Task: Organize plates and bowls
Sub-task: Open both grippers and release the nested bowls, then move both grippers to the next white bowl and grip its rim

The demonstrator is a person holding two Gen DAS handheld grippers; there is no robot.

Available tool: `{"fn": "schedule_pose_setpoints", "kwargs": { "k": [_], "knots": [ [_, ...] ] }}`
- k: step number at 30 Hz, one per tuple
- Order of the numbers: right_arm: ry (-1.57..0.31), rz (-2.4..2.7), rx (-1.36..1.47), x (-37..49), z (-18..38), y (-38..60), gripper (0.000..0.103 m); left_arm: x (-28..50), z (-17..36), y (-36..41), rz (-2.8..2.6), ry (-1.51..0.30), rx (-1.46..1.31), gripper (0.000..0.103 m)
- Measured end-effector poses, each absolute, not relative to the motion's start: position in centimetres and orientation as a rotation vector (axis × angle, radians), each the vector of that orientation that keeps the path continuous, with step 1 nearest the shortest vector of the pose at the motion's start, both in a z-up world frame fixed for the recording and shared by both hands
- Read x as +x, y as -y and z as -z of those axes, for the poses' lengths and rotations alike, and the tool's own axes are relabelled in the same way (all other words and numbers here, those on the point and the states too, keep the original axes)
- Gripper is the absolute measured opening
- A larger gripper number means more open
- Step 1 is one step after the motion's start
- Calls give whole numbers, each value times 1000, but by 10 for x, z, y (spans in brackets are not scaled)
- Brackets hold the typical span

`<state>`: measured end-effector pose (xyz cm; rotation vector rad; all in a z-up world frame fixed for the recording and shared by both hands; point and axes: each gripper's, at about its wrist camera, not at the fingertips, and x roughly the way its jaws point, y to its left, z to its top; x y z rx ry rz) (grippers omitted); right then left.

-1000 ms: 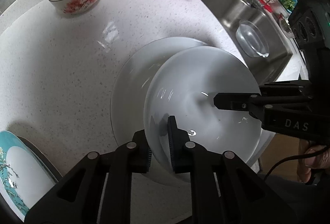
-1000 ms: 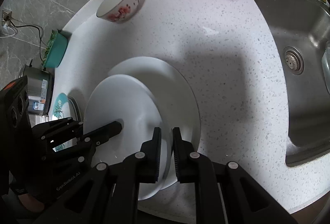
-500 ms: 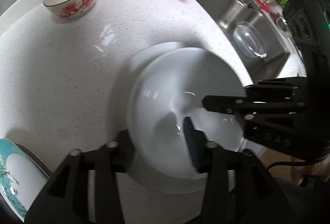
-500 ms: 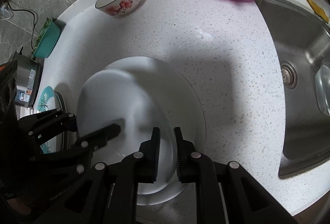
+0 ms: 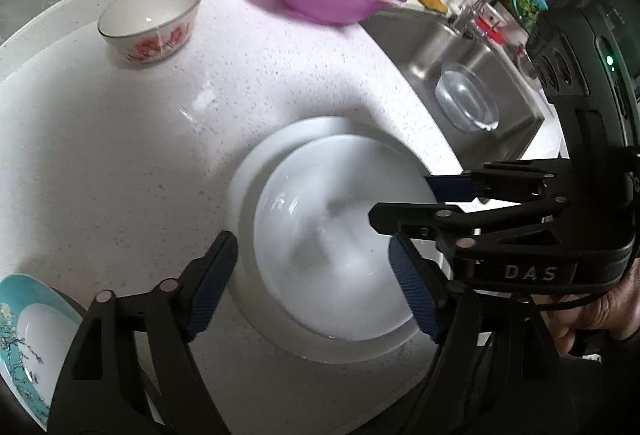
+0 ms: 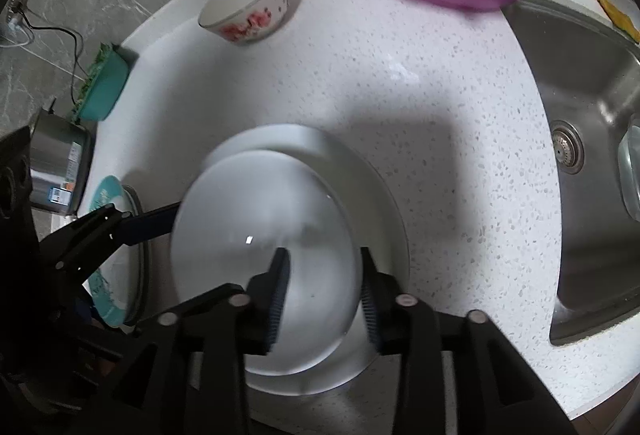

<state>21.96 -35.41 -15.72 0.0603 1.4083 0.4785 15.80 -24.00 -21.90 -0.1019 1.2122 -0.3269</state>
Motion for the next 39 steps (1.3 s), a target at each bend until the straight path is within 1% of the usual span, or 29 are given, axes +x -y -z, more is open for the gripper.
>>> {"fn": "schedule_pose_setpoints", "kwargs": {
  "k": [1,2,3,4,5,6,7,8,9,12,15,18,21,27,29,34,39],
  "knots": [
    [-1401,-476,65,218,153,359,54,157,214,237,324,-1207,-115,85],
    [-1395,-482,89,218,146,363,64,157,208,231,330,-1199,-144,86],
    [-1388,-490,112,219,141,367,71,157,203,227,337,-1196,-165,86],
    [-1369,-500,147,219,133,373,81,159,198,221,342,-1194,-190,87],
    [-1354,-504,163,220,126,375,84,160,191,212,344,-1188,-216,91],
    [-1338,-510,176,222,119,377,85,165,185,202,343,-1179,-240,95],
    [-1316,-518,196,227,111,381,88,168,180,195,338,-1173,-250,102],
    [-1303,-519,211,231,105,383,99,175,173,181,323,-1160,-258,103],
    [-1286,-520,233,237,98,386,103,183,168,168,293,-1153,-253,103],
    [-1244,-540,275,260,81,380,103,208,153,134,210,-1140,-216,103],
    [-1196,-556,230,283,63,360,103,240,140,101,149,-1099,-173,103],
    [-1175,-565,187,312,51,333,103,273,139,80,145,-1089,-165,103],
    [-1183,-564,160,344,52,310,103,303,151,67,136,-1118,-181,103],
    [-1236,-534,161,400,74,274,102,374,196,52,47,-1220,-196,103],
    [-1264,-525,135,412,88,262,100,386,208,45,29,-1237,-232,103],
    [-1354,-506,104,433,130,241,93,407,232,39,-3,-1249,-216,102],
    [-1400,-489,90,444,159,233,92,417,252,34,-7,-1264,-200,101]
  ]
}}
